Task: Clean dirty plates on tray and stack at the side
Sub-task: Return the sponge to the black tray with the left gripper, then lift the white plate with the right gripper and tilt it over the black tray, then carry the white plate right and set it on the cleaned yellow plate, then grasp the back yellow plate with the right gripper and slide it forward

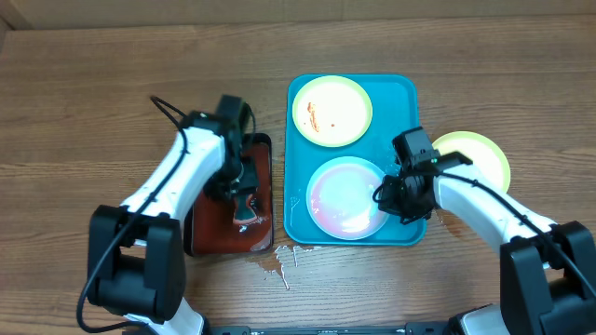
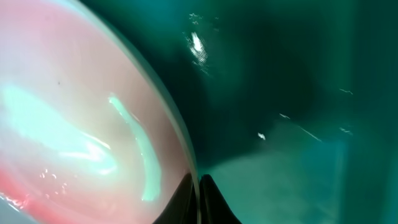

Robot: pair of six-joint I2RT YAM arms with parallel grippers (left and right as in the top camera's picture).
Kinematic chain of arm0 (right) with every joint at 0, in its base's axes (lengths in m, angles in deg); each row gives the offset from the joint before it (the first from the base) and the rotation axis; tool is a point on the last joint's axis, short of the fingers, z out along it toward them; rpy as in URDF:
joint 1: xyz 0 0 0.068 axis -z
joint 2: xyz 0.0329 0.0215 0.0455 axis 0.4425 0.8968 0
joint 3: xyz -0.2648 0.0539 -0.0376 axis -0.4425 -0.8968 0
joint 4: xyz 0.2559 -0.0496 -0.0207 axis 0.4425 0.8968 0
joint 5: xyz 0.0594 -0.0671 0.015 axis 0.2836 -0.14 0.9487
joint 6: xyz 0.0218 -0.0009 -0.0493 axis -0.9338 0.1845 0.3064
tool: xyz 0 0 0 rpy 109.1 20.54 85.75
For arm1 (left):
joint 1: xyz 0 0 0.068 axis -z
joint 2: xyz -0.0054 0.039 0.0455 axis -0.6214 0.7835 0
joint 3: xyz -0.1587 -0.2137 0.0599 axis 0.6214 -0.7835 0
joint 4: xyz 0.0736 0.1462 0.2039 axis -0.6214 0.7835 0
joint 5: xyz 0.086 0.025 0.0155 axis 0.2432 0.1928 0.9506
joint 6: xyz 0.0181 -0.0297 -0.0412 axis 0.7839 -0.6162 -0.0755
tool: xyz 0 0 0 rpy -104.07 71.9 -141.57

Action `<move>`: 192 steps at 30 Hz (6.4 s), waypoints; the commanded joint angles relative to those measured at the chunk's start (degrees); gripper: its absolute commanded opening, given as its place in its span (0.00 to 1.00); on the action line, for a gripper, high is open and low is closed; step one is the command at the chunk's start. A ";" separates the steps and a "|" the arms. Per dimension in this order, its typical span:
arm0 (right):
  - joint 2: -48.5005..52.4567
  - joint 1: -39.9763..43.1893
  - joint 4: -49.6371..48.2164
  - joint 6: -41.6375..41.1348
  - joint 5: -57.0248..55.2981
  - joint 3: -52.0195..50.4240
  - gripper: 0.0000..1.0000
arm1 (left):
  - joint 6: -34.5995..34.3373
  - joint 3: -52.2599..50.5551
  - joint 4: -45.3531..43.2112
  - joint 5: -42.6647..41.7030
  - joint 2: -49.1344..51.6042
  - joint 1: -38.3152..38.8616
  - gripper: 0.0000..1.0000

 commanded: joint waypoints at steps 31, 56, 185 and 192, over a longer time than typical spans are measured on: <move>5.07 -43.71 -7.56 3.82 -55.65 26.88 0.04 | 5.66 35.60 18.80 -5.29 -0.94 -18.40 1.00; 5.07 -59.12 -8.09 8.87 -80.41 26.88 0.04 | 5.66 35.60 18.62 -5.31 -0.94 -18.25 1.00; 6.12 2.80 -30.29 15.50 -7.39 11.32 0.49 | 5.66 35.60 18.60 -5.31 -0.94 -18.14 1.00; 17.57 2.73 -42.01 14.75 -7.08 11.34 0.52 | 5.66 35.60 18.60 -5.31 -0.94 -18.14 1.00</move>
